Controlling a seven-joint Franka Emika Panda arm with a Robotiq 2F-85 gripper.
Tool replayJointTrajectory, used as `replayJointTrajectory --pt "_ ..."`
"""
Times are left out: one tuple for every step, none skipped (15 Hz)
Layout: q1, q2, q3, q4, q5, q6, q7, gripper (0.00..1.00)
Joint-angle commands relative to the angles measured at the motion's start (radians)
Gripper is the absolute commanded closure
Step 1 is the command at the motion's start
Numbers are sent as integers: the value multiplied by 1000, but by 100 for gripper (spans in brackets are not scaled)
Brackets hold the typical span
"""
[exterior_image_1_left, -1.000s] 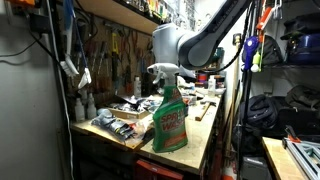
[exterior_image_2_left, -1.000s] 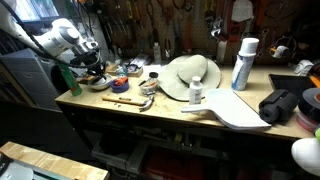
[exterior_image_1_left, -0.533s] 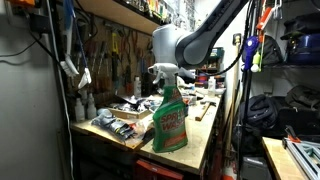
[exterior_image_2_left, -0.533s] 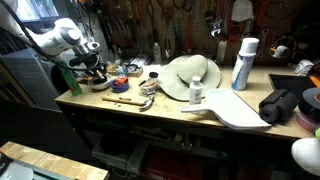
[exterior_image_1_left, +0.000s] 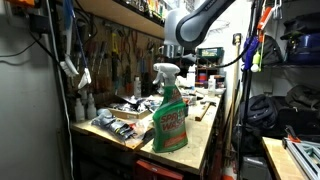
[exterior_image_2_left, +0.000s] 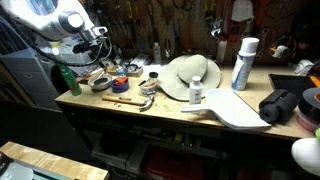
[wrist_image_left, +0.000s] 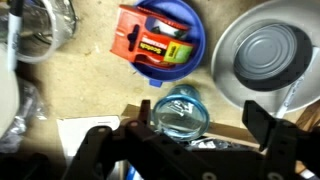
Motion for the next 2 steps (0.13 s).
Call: replayJointTrajectory --pt "-45 -162 -44 -119 42 37 58 0" --pt "-30 -71 -29 -29 21 6 15 0"
